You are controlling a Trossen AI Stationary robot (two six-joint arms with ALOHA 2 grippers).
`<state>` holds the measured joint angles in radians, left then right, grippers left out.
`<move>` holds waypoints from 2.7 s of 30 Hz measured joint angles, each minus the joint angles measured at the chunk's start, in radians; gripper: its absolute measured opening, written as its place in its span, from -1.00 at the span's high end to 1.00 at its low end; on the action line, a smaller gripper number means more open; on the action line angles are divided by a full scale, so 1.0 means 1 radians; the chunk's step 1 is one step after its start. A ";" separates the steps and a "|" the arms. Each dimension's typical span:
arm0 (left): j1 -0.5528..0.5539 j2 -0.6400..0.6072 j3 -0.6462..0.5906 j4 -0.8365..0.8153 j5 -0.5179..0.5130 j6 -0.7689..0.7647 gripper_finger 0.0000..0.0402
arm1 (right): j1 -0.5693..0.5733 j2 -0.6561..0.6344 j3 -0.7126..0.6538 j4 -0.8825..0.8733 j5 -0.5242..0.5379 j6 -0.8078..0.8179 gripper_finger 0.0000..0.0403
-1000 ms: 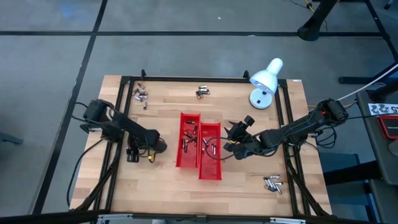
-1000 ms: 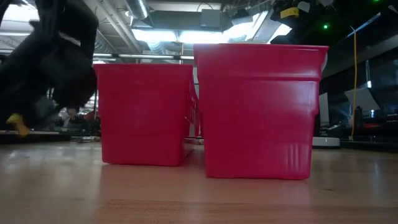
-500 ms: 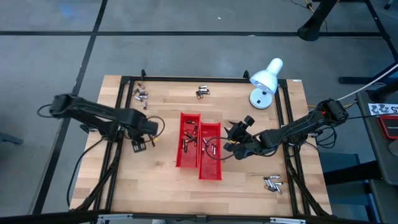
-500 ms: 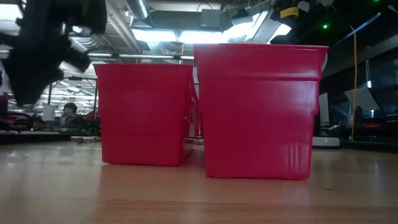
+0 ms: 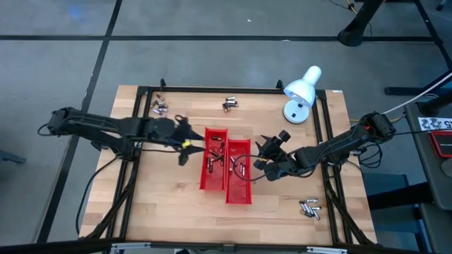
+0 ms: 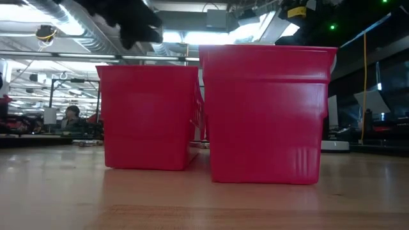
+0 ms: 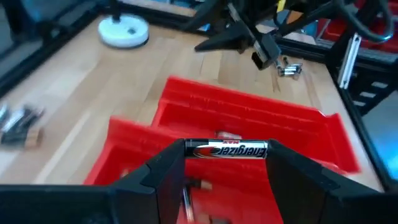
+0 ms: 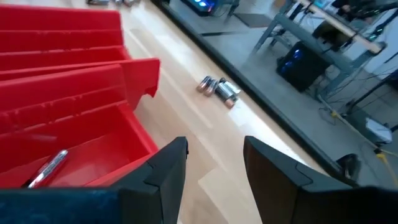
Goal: Sort batteries
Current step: Put the silver battery into the right red bin, then put the black battery into the left red bin
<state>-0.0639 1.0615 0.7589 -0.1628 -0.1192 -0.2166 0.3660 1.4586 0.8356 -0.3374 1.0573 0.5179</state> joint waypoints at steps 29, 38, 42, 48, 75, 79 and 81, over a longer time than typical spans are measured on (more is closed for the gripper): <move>0.027 0.683 0.354 0.142 0.060 0.131 0.04 | 0.000 -0.120 0.001 -0.181 0.009 0.056 0.19; 0.038 0.679 0.356 0.154 0.060 0.119 -0.34 | 0.000 -0.123 0.001 -0.195 -0.078 0.061 0.19; 0.039 0.651 0.356 0.165 0.059 0.180 -0.45 | 0.000 -0.123 0.001 -0.199 -0.109 0.061 0.19; 0.038 0.540 0.355 0.120 0.042 0.249 -0.47 | -0.010 -0.127 0.082 -0.468 -0.283 0.141 0.19; -0.114 0.103 -0.119 0.353 -0.188 0.224 -0.48 | -0.282 -0.011 -0.062 -1.014 -1.120 -0.119 0.19; -0.125 0.103 -0.138 0.363 -0.189 0.225 -0.48 | -0.316 0.071 -0.063 -1.001 -1.142 -0.184 0.19; -0.129 0.103 -0.148 0.369 -0.189 0.231 -0.48 | -0.331 0.114 -0.065 -1.007 -1.140 -0.229 0.19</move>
<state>-0.1934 1.1648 0.6106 0.2057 -0.3084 0.0146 0.0353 1.5722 0.7708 -1.3447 -0.0831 0.2890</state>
